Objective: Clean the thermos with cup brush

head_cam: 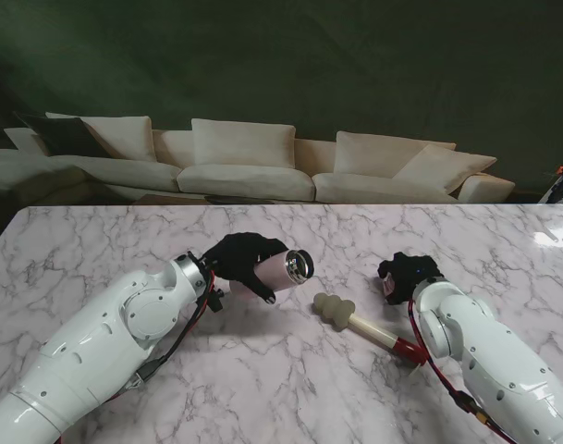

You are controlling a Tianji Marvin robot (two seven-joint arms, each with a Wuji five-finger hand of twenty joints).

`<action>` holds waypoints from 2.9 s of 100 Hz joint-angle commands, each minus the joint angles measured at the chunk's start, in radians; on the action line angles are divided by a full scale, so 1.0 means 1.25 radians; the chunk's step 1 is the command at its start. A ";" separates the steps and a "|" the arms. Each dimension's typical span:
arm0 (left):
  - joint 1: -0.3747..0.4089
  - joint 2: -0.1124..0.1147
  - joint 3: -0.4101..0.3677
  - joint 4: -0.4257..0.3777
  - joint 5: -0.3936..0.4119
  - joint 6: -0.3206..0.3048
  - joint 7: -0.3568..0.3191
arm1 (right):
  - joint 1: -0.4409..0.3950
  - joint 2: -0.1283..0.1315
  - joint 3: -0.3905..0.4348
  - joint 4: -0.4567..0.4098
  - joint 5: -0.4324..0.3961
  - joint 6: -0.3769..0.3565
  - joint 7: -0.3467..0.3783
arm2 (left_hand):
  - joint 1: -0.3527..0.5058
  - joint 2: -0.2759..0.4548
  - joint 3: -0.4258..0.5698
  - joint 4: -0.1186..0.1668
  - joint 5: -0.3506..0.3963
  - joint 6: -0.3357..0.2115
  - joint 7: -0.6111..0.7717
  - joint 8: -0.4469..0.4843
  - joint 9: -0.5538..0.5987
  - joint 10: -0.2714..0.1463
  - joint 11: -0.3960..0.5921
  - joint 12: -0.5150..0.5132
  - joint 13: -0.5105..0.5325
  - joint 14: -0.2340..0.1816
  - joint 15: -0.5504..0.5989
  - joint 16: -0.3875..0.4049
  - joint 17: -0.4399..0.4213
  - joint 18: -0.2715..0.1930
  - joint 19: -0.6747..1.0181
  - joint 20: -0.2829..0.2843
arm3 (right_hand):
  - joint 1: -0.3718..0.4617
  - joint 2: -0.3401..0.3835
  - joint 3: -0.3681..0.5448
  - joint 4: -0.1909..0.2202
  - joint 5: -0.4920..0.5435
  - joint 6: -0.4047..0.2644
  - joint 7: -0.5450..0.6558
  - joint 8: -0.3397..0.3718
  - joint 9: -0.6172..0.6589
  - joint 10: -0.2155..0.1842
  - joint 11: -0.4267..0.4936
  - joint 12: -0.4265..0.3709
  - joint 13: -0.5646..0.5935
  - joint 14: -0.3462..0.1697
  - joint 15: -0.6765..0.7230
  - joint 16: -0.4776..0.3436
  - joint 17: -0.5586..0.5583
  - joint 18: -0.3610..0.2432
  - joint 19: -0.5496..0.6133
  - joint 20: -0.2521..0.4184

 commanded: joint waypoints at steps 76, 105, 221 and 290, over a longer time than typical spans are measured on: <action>-0.007 -0.003 0.006 0.001 -0.006 0.001 -0.014 | 0.008 -0.026 -0.009 0.084 0.085 0.030 -0.146 | 0.174 0.388 0.420 0.056 0.085 -0.142 0.141 0.049 0.018 -0.070 0.059 0.020 0.056 -0.031 0.182 0.050 -0.008 -0.065 0.046 0.026 | 0.328 -0.031 0.253 -0.128 0.331 -0.075 0.291 0.070 0.426 -0.063 0.151 0.215 0.430 -0.093 0.282 0.169 0.419 -0.146 0.205 0.049; -0.011 -0.002 0.009 0.004 -0.006 0.000 -0.017 | -0.041 -0.028 0.073 0.022 0.076 -0.014 -0.156 | 0.171 0.389 0.421 0.056 0.085 -0.143 0.141 0.050 0.019 -0.071 0.060 0.021 0.057 -0.031 0.183 0.050 -0.007 -0.067 0.047 0.027 | 0.333 -0.056 0.290 -0.137 0.407 -0.081 0.285 0.115 0.487 -0.078 0.148 0.242 0.471 -0.096 0.321 0.209 0.452 -0.157 0.237 0.083; -0.028 -0.024 0.036 0.028 0.003 -0.028 0.065 | -0.311 -0.100 0.220 -0.485 0.418 -0.212 -0.262 | 0.173 0.393 0.418 0.056 0.075 -0.144 0.148 0.051 0.011 -0.074 0.064 0.022 0.054 -0.038 0.181 0.048 -0.007 -0.071 0.045 0.026 | 0.338 -0.048 0.297 -0.140 0.431 -0.067 0.249 0.151 0.495 -0.073 0.121 0.265 0.469 -0.088 0.316 0.232 0.450 -0.156 0.231 0.103; -0.032 -0.023 0.040 0.021 -0.012 -0.026 0.049 | -0.251 -0.115 0.152 -0.415 0.454 -0.162 -0.307 | 0.174 0.393 0.416 0.058 0.077 -0.145 0.149 0.050 0.013 -0.074 0.064 0.021 0.054 -0.037 0.180 0.047 -0.007 -0.072 0.044 0.024 | 0.344 -0.034 0.294 -0.142 0.426 -0.062 0.245 0.165 0.488 -0.072 0.124 0.264 0.462 -0.087 0.313 0.232 0.445 -0.149 0.225 0.104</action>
